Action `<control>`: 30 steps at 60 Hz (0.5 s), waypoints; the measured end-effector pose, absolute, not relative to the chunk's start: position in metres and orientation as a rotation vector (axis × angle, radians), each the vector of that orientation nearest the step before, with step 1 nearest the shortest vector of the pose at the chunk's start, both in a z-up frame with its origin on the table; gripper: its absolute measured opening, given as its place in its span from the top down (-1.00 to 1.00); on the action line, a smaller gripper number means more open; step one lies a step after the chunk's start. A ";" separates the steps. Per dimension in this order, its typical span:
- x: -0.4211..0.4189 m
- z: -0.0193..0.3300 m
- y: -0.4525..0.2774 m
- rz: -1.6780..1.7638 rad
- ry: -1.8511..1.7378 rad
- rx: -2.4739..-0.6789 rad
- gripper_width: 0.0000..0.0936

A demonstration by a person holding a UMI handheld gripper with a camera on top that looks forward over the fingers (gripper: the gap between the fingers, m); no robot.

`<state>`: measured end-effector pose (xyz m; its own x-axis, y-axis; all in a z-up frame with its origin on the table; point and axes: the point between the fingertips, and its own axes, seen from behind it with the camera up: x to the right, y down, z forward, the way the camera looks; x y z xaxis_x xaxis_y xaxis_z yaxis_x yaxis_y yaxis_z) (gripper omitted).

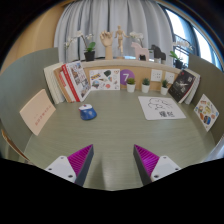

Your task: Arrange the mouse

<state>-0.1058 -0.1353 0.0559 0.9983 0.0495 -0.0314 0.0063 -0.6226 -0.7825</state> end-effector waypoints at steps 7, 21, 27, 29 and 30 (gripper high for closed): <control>-0.159 0.035 -0.100 0.108 -0.023 -2.262 -0.73; -0.222 0.015 -0.004 0.113 -0.033 -2.287 -0.72; -0.229 0.009 0.036 0.099 -0.008 -2.288 -0.72; -0.231 0.007 0.049 0.086 0.003 -2.292 -0.72; -0.229 0.005 0.054 0.082 0.006 -2.293 -0.71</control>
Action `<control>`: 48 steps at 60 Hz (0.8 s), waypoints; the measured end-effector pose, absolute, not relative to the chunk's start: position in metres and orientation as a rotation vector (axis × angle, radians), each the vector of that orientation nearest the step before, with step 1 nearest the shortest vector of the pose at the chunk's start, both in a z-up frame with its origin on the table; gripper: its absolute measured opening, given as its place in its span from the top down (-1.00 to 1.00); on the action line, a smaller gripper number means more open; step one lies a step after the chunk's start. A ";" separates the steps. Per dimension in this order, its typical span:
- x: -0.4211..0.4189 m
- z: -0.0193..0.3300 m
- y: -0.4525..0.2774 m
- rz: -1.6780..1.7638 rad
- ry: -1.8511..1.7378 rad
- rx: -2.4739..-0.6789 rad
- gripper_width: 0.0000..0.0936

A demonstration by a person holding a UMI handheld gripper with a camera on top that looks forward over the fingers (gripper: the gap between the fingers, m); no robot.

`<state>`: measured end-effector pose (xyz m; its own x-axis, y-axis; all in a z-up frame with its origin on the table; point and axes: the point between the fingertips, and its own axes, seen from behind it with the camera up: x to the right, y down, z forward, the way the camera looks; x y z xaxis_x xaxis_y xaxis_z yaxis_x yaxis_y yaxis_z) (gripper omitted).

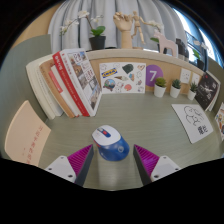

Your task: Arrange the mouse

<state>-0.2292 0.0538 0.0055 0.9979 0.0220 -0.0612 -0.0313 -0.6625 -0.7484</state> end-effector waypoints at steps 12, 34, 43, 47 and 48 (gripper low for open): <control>-0.226 -0.006 0.108 0.042 0.062 -2.330 -0.67; -0.210 -0.014 0.139 0.008 0.102 -2.394 -0.25; -0.208 -0.015 0.138 -0.004 0.100 -2.382 -0.08; -0.207 -0.015 0.137 0.011 0.115 -2.388 0.04; -0.208 -0.016 0.137 0.015 0.110 -2.396 0.07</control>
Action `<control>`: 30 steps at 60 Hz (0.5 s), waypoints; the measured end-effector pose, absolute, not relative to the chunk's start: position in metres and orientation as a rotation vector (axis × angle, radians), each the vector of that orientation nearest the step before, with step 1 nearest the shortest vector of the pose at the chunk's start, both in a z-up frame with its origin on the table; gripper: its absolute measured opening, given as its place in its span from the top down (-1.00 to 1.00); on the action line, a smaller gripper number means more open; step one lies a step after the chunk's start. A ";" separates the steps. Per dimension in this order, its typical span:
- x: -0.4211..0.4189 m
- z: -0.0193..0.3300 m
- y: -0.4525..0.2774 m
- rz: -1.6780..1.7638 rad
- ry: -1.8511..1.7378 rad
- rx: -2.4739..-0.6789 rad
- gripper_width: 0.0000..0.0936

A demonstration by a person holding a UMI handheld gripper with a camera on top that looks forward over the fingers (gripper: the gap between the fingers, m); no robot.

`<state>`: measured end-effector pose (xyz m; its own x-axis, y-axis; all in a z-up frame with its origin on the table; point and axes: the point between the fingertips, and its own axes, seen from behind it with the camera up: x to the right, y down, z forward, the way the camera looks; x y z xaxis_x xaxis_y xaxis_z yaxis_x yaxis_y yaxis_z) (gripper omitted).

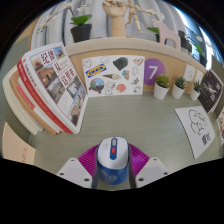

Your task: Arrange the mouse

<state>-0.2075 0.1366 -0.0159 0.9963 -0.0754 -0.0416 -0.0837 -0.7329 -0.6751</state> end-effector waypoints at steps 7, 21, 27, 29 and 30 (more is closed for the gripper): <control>-0.208 -0.016 0.136 0.050 0.054 -2.445 0.19; -0.194 0.034 0.144 0.117 -0.129 -2.428 0.20; -0.155 0.100 0.151 0.068 -0.195 -2.331 0.20; -0.139 0.122 0.153 0.059 -0.208 -2.296 0.20; -0.130 0.134 0.154 0.052 -0.212 -2.276 0.20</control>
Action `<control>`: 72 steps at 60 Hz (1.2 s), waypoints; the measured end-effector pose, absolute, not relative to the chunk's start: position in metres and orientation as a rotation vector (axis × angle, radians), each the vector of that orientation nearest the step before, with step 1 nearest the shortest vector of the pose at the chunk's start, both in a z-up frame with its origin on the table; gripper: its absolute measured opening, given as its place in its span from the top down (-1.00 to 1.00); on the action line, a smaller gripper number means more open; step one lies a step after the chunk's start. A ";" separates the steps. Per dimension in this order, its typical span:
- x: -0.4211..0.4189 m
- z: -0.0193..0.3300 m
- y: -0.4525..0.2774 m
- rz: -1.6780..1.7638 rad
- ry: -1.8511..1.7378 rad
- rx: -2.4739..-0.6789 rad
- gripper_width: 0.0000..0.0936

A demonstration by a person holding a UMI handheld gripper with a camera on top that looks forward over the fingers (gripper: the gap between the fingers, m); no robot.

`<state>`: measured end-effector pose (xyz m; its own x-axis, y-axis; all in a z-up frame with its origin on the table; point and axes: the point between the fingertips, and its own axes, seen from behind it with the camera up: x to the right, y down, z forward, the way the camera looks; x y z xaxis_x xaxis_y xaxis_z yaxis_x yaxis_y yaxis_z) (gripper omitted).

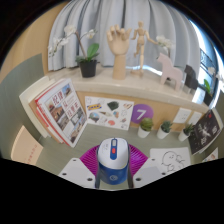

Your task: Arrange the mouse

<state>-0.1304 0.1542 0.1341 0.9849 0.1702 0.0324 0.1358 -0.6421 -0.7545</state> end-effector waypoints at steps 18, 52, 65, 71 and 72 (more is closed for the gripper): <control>0.070 0.226 0.181 -0.093 -0.138 -2.105 0.20; 0.163 -0.011 0.160 0.074 0.047 -2.429 0.07; 0.161 -0.011 0.160 0.044 -0.022 -2.417 -0.25; 0.169 -0.002 0.144 -0.055 -0.023 -2.480 -0.65; 0.169 0.005 0.142 -0.066 -0.024 -2.474 -0.67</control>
